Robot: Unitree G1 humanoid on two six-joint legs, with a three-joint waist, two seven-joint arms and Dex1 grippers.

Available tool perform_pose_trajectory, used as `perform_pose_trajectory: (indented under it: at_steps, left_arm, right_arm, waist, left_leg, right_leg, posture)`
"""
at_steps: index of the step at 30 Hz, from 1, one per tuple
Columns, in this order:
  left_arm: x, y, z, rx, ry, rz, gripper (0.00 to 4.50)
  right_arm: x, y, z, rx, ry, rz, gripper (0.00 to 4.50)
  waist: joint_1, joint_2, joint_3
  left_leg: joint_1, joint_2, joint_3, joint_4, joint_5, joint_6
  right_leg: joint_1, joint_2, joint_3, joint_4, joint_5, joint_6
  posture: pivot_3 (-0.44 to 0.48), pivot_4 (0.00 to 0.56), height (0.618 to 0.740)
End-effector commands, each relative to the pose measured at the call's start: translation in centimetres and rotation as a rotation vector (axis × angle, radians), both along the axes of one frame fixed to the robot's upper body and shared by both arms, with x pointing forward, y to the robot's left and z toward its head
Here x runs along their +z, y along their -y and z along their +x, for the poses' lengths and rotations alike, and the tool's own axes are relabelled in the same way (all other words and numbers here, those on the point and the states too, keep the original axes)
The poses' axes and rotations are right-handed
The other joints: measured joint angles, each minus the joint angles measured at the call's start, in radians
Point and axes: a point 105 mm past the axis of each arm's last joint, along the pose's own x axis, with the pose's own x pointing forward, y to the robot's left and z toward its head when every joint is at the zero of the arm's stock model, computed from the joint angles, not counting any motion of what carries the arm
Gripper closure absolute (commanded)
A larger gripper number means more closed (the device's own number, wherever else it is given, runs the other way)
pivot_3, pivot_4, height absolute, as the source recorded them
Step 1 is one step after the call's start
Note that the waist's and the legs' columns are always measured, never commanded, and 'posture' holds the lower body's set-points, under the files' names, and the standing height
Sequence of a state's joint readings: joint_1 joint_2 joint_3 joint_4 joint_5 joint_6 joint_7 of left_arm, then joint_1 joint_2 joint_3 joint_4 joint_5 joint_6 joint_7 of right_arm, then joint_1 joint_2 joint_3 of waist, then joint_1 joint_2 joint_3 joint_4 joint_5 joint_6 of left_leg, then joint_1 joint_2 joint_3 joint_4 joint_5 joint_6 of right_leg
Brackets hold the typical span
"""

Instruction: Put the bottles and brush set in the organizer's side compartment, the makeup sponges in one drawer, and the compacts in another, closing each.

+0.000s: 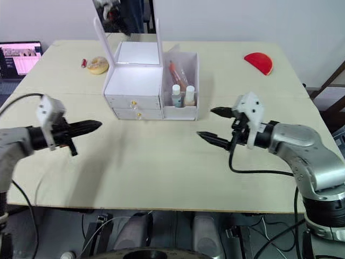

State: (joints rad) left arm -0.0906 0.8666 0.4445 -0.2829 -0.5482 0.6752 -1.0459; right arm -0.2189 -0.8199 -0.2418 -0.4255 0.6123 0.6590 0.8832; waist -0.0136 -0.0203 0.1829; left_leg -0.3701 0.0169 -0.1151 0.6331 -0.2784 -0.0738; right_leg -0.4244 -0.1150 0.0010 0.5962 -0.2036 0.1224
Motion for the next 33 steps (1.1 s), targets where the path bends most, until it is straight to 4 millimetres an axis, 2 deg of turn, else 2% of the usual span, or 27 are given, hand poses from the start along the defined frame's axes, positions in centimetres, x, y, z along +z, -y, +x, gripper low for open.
perform_pose_trajectory:
  at_steps: [1, 4, 7, 11, 20, 33]
  left_arm:
    - [2.0, -3.4, -2.1, 0.138, 0.056, 0.004, 4.46]
    - [2.0, -5.8, -3.1, 0.257, 0.06, 0.019, 4.46]
    - [1.8, -8.9, -3.9, 0.388, 0.062, 0.027, 4.46]
    - [1.4, -10.4, -4.7, 0.437, 0.047, 0.033, 4.46]
    - [0.5, -10.3, -4.2, 0.396, 0.012, 0.055, 4.46]
    - [0.1, -9.6, -3.3, 0.342, 0.01, 0.075, 4.46]
  right_arm:
    - [0.7, 3.4, -0.4, -0.102, 0.045, -0.012, 0.0]
    - [0.1, 5.4, -0.8, -0.177, 0.037, 0.013, 0.0]
    - [-1.7, 8.2, -2.0, -0.269, 0.015, 0.018, 0.0]
    - [-2.7, 10.6, -3.3, -0.338, 0.006, 0.001, 0.0]
    - [-2.4, 11.6, -3.7, -0.336, 0.016, -0.02, 0.0]
    - [-2.2, 10.9, -3.6, -0.318, 0.029, -0.025, 0.0]
  waist:
    - [0.0, 0.0, 0.0]
    - [0.002, 0.0, 0.0]
    - [0.003, -0.002, -0.001]
    - [-0.001, -0.001, -0.001]
    - [-0.003, -0.001, -0.001]
    - [-0.001, -0.001, -0.001]
  left_leg:
    - [0.0, 0.0, 0.0, 0.0, 0.0, 0.0]
    - [0.0, 0.0, 0.0, 0.002, 0.0, 0.0]
    - [0.001, 0.0, 0.0, 0.002, 0.0, 0.001]
    - [0.001, 0.0, 0.001, 0.002, 0.0, 0.001]
    - [0.002, 0.0, 0.001, 0.002, 0.0, 0.0]
    - [0.002, 0.0, 0.001, 0.001, 0.0, 0.0]
  right_leg:
    - [0.0, 0.0, 0.0, 0.0, 0.0, 0.0]
    - [0.0, 0.0, 0.0, 0.0, 0.0, -0.002]
    - [0.001, 0.0, 0.0, 0.0, -0.001, 0.0]
    - [0.002, 0.0, 0.0, -0.001, 0.0, -0.002]
    - [0.002, 0.0, 0.0, 0.0, 0.0, -0.001]
    - [0.002, 0.0, 0.0, 0.0, 0.0, -0.002]
  posture:
    - [0.0, 0.15, 0.739]
    - [0.0, 0.15, 0.739]
    - [0.0, 0.15, 0.739]
    - [0.0, 0.15, 0.739]
    - [0.0, 0.15, 0.739]
    - [0.0, 0.15, 0.739]
